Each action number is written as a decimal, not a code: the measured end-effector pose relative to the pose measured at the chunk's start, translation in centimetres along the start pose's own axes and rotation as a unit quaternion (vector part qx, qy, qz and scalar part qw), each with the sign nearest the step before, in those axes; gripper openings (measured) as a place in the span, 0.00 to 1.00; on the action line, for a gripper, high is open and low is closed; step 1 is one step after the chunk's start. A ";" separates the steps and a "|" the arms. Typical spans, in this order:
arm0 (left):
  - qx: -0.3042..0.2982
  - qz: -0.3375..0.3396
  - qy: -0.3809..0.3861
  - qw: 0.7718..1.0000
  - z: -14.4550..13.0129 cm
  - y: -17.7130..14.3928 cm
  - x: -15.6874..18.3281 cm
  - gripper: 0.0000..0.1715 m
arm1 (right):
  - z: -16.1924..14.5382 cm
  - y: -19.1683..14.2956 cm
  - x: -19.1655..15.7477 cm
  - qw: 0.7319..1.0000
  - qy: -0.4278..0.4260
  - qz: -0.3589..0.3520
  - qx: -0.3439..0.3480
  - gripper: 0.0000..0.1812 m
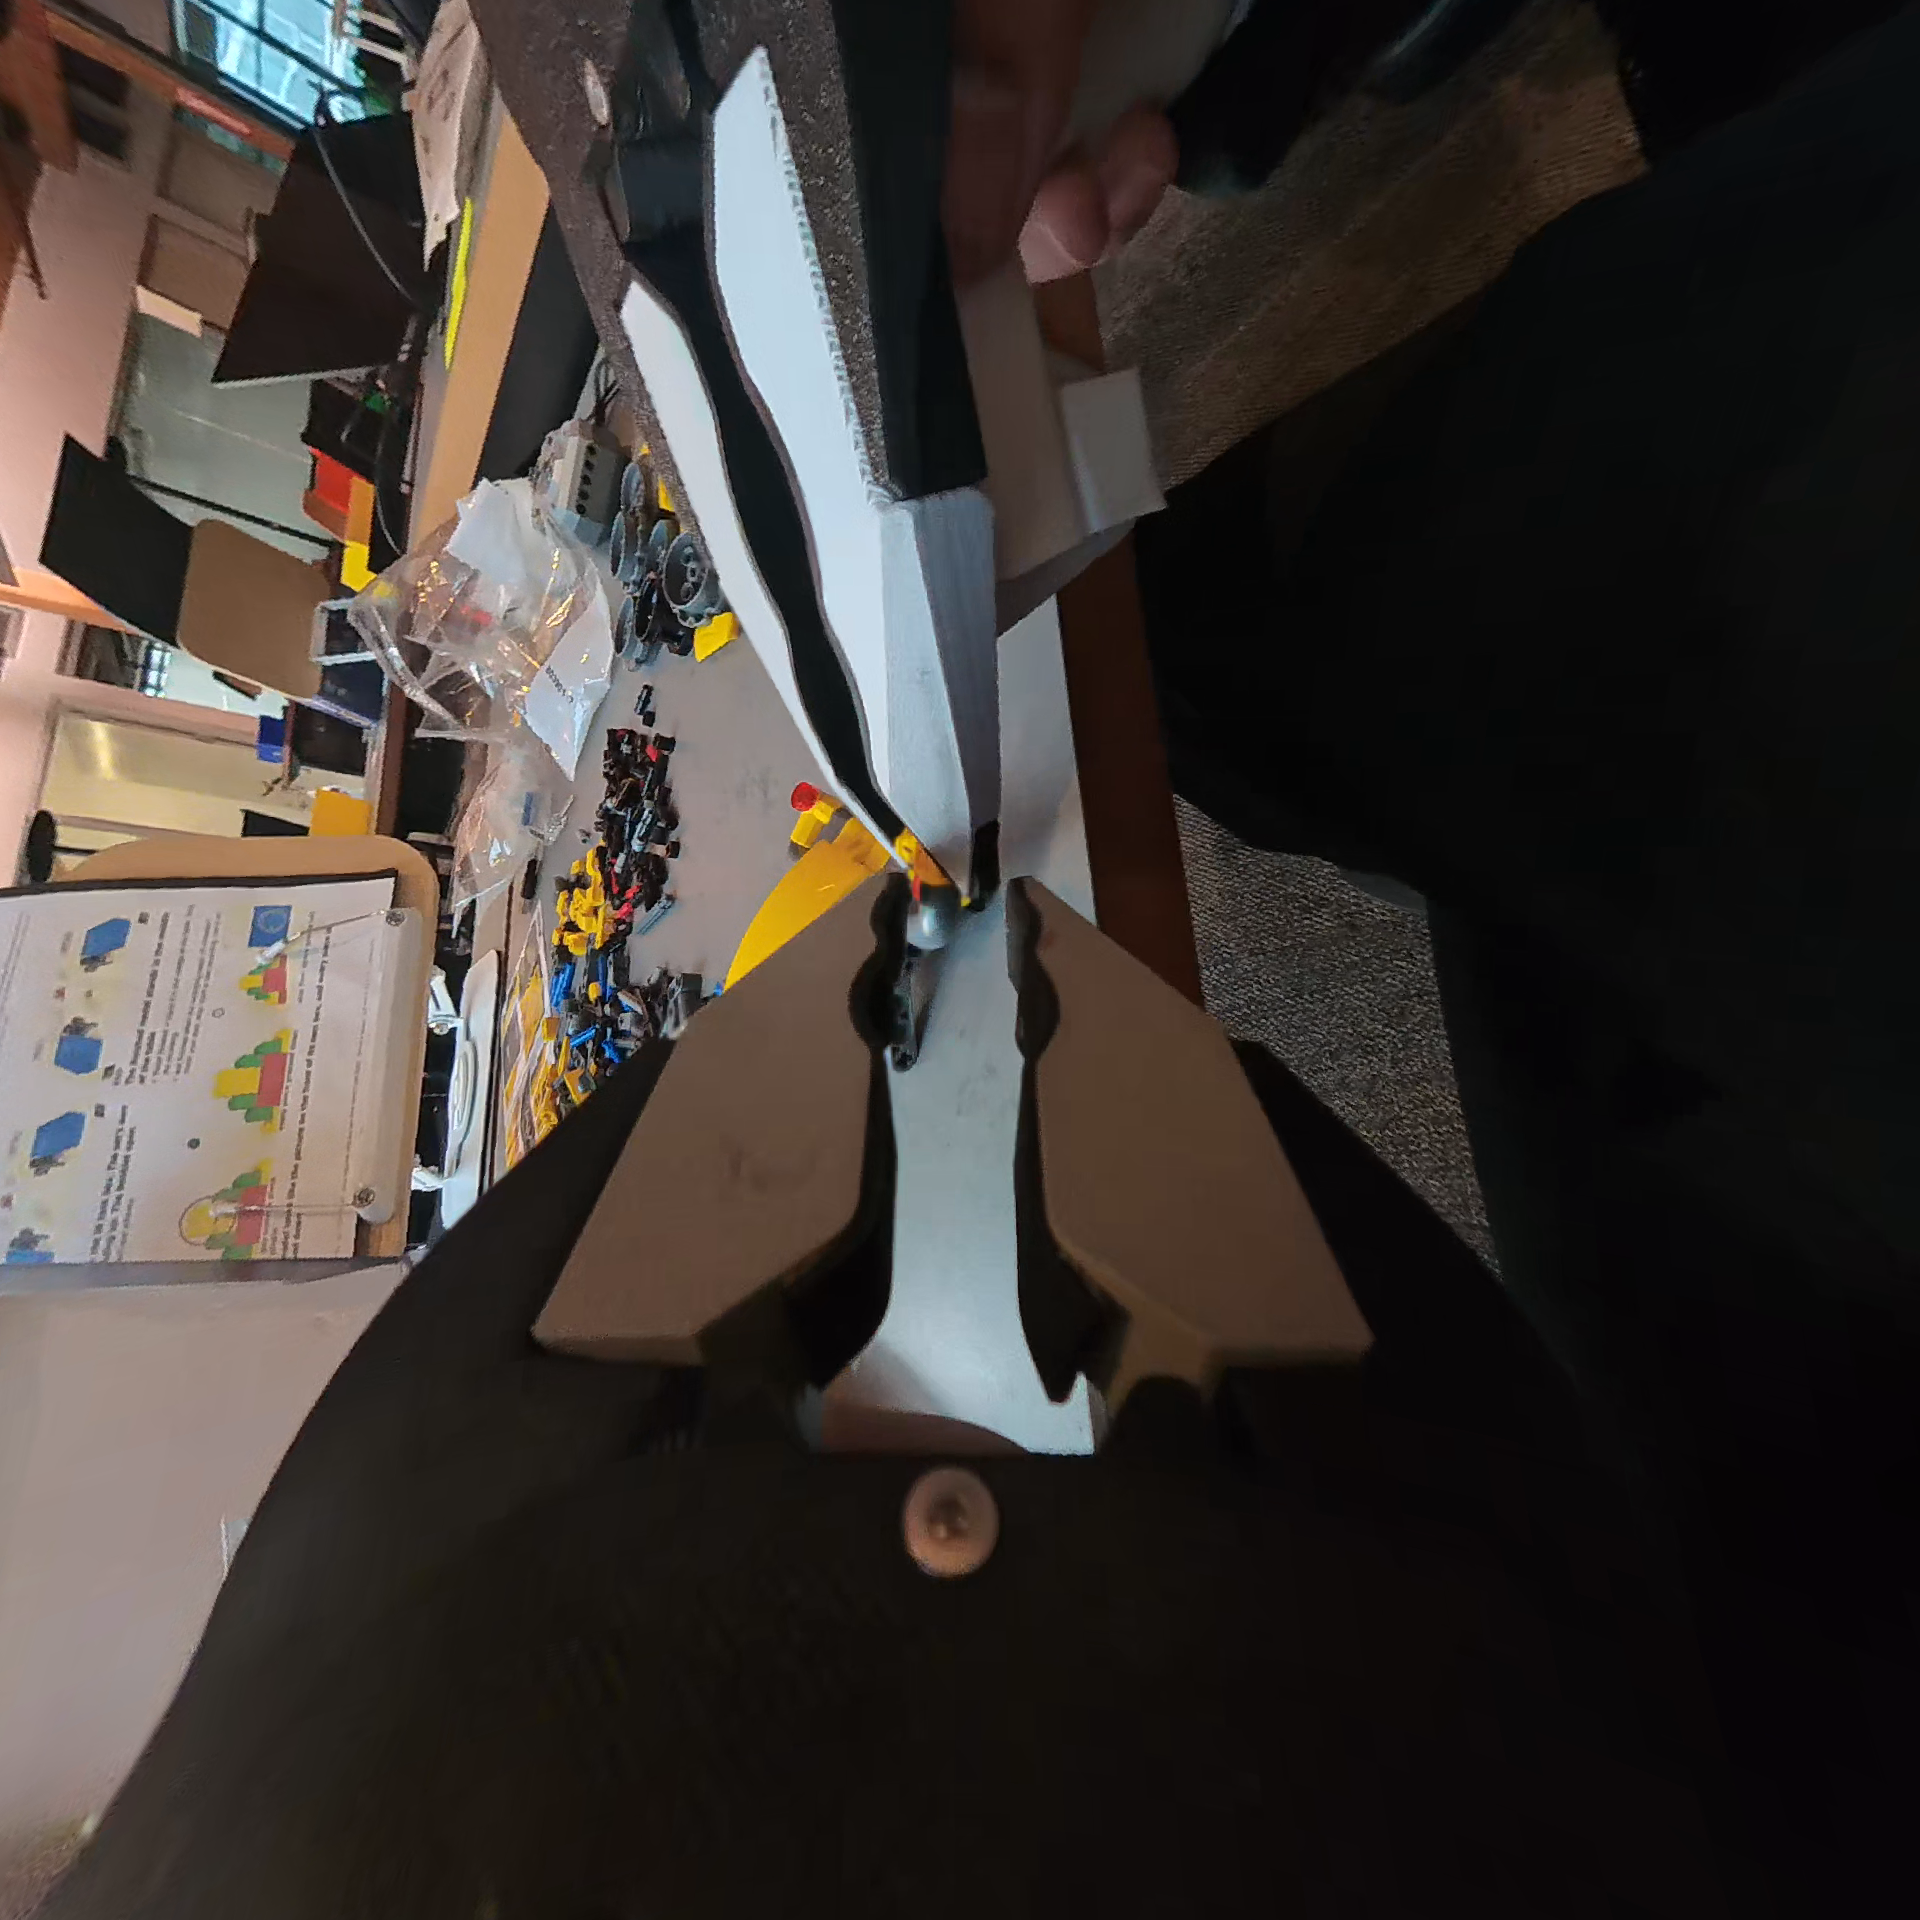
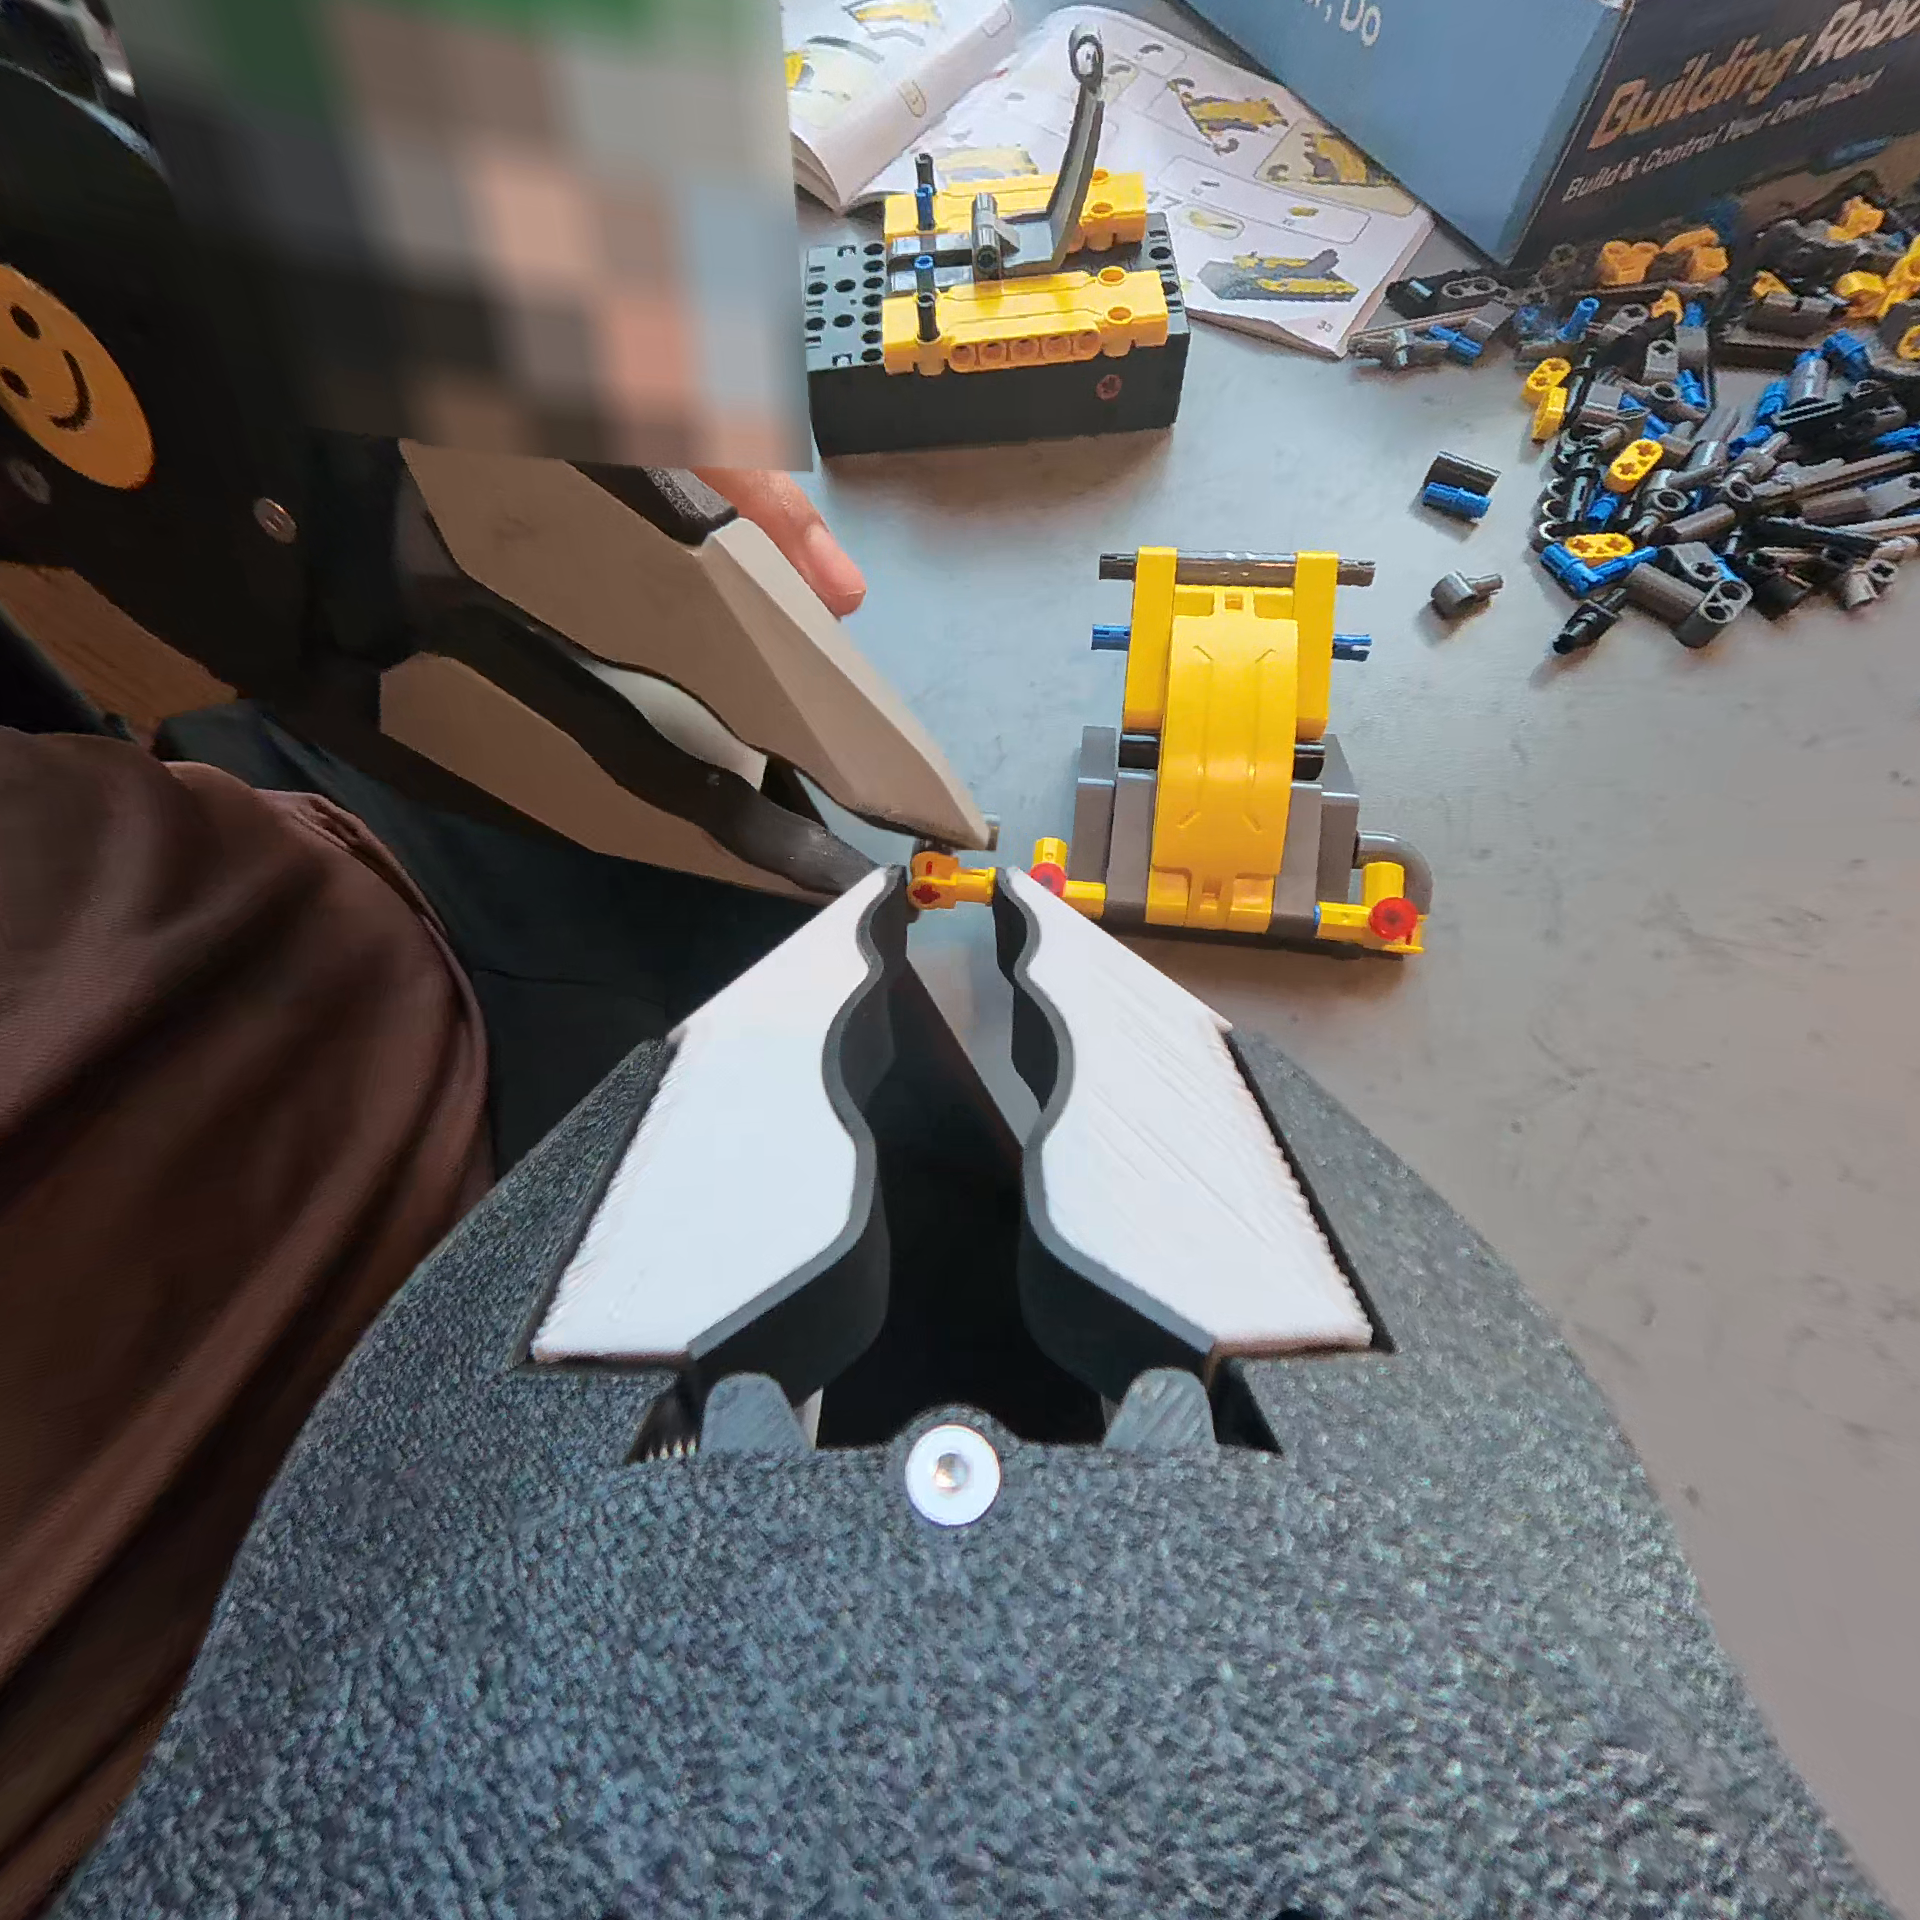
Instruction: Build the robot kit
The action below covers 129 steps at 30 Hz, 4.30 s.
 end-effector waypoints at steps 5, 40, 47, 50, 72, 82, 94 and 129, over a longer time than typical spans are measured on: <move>0.009 0.028 -0.019 0.999 -0.3 -0.4 -0.2 0.11 | 0.3 0.0 -0.1 1.000 0.014 0.009 0.011 0.09; -0.029 0.102 0.001 0.994 -1.2 -1.4 -1.2 0.11 | 1.7 0.8 -0.8 0.996 0.026 0.074 0.045 0.09; -0.060 0.123 -0.101 0.985 -3.2 -6.3 -1.8 0.16 | 4.4 1.2 -1.4 0.989 -0.004 0.122 0.086 0.09; -0.060 0.125 -0.155 0.978 -3.9 -8.0 -0.3 0.16 | 5.8 1.7 -2.3 0.982 -0.016 0.156 0.109 0.09; -0.041 0.142 -0.231 0.962 -5.1 -8.6 2.6 0.14 | 6.3 1.2 -0.2 0.992 -0.013 0.036 0.123 0.09; -0.048 0.136 -0.240 0.960 -5.6 -8.8 3.5 0.14 | 6.7 1.9 0.4 0.991 -0.001 0.049 0.124 0.09; -0.037 0.125 -0.243 0.961 -4.4 -8.0 2.7 0.12 | 5.8 0.6 1.3 0.989 0.054 0.061 0.123 0.09; -0.034 0.095 0.225 0.969 -2.2 -2.4 -2.3 0.03 | 3.7 0.5 0.7 0.992 0.016 0.111 0.057 0.15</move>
Point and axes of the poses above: each gripper's, where its closed fingertips meet, y out along the fingers, z out of its top, x = y × z across the jaws, the point moved 1 cm from there along -y, back along the fingers, and after that the axes turned 7 degrees about -y, right-handed, at the moved point
